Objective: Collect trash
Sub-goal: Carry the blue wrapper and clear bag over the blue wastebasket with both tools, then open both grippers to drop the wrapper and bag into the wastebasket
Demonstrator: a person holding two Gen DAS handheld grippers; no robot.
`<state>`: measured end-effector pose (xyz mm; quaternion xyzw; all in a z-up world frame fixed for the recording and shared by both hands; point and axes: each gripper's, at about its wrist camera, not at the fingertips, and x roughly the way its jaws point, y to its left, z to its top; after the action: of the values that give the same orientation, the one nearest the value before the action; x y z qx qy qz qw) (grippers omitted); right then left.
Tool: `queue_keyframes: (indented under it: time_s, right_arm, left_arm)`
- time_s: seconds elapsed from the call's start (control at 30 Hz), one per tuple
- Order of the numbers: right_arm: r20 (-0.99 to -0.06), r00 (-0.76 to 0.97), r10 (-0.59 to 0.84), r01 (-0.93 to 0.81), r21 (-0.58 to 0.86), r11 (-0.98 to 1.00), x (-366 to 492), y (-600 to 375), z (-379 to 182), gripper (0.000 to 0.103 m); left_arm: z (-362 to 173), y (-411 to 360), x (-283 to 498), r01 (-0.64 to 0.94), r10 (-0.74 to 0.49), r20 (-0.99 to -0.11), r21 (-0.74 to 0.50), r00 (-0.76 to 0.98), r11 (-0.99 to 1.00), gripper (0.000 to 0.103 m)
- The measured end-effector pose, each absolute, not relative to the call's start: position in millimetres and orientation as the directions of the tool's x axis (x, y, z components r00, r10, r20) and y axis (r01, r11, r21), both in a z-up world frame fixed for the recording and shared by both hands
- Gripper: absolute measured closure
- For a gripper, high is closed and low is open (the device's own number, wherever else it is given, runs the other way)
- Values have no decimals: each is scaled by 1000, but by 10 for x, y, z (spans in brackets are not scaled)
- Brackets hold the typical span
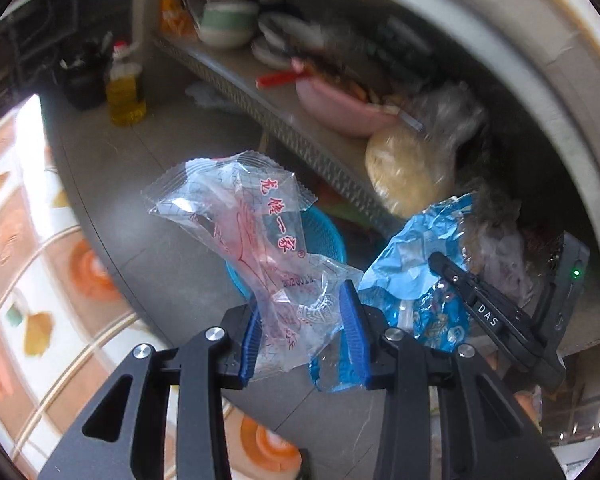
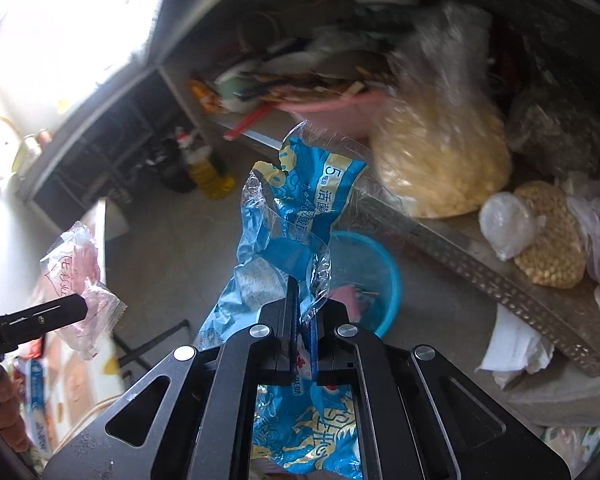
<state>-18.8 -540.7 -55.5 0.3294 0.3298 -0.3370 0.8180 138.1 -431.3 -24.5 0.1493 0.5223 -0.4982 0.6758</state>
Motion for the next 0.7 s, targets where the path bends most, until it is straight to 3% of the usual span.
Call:
queue_keyframes:
  time_s: [0.23, 0.57, 0.67, 0.7]
  right_arm:
    - [-834, 438, -336, 836, 240, 494, -10, -5738, -1074, 100]
    - [-894, 333, -298, 865, 165, 473, 412, -6114, -1730, 99]
    - [-906, 331, -265, 861, 175, 478, 556, -6222, -1892, 94]
    - [-908, 328, -262, 861, 173, 479, 575, -6224, -1927, 87]
  left_arm:
    - [-867, -4897, 1570, 821, -383, -918, -297, -105, 487, 66]
    - [-1621, -5593, 1800, 766, -303, -925, -364, -230, 530, 64]
    - [-1787, -5769, 1819, 757, -295, -928, -360, -229, 545, 49]
    - [-1828, -5822, 1826, 751, -297, -926, -365, -232, 551, 42]
